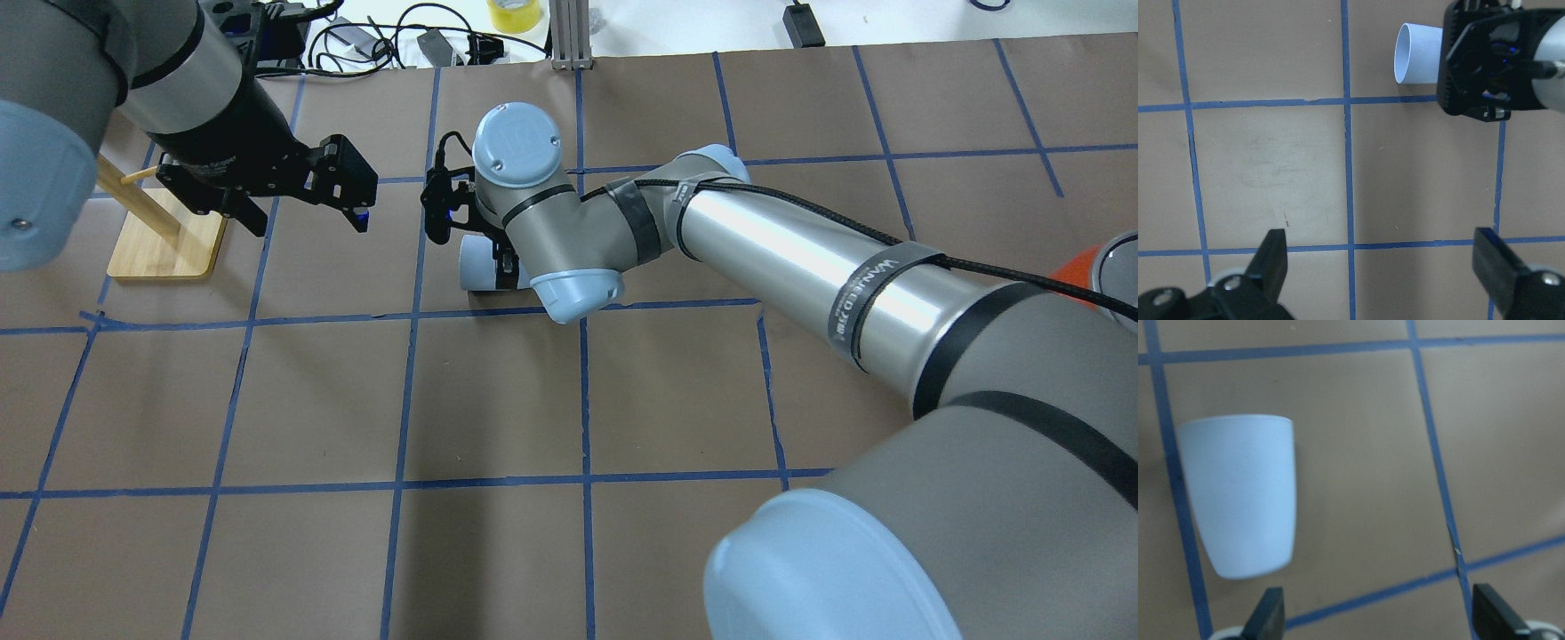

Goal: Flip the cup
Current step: 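Set the cup on its side and lift the right gripper away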

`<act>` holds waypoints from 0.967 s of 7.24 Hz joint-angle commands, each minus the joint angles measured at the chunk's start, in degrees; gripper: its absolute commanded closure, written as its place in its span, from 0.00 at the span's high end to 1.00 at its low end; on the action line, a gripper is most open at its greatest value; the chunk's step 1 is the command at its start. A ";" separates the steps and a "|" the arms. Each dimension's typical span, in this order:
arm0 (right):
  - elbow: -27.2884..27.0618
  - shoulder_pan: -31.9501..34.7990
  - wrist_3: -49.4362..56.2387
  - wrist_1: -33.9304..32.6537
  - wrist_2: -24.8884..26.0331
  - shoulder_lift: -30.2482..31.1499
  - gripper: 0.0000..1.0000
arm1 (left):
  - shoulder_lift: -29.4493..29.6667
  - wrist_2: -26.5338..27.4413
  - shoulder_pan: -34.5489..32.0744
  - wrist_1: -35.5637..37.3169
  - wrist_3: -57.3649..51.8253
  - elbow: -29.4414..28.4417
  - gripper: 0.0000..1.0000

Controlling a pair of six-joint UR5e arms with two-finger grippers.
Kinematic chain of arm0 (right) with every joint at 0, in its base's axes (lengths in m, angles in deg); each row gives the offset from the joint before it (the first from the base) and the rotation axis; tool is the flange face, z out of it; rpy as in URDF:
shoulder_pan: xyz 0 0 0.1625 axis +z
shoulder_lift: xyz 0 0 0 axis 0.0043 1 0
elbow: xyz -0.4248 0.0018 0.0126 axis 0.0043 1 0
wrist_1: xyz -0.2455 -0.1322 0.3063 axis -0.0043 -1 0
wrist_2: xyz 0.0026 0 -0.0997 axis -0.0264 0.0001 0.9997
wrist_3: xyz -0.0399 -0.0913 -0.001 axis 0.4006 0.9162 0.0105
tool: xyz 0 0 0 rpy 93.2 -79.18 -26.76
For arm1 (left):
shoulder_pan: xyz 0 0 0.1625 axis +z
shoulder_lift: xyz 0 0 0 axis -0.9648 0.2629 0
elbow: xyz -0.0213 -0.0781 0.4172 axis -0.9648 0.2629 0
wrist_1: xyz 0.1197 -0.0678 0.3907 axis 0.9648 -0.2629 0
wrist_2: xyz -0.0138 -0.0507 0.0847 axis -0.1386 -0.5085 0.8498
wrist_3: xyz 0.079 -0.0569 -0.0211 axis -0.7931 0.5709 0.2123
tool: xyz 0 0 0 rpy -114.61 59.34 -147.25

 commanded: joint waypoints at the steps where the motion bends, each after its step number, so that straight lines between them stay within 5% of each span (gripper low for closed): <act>1: -0.17 -9.94 -10.58 9.74 0.92 7.18 1.00 | 2.53 -7.11 4.85 -0.51 0.06 0.14 1.00; 3: -0.35 -15.32 -21.45 18.09 1.10 8.70 1.00 | 6.65 -10.66 5.49 1.50 -1.51 -0.29 1.00; 5: -0.26 -17.62 -43.20 29.31 1.10 14.99 1.00 | 14.11 -16.47 5.49 3.97 -5.12 1.81 1.00; 7: -0.17 -17.72 -58.82 39.09 4.67 20.46 1.00 | 20.44 -22.52 5.58 4.93 -16.85 2.35 1.00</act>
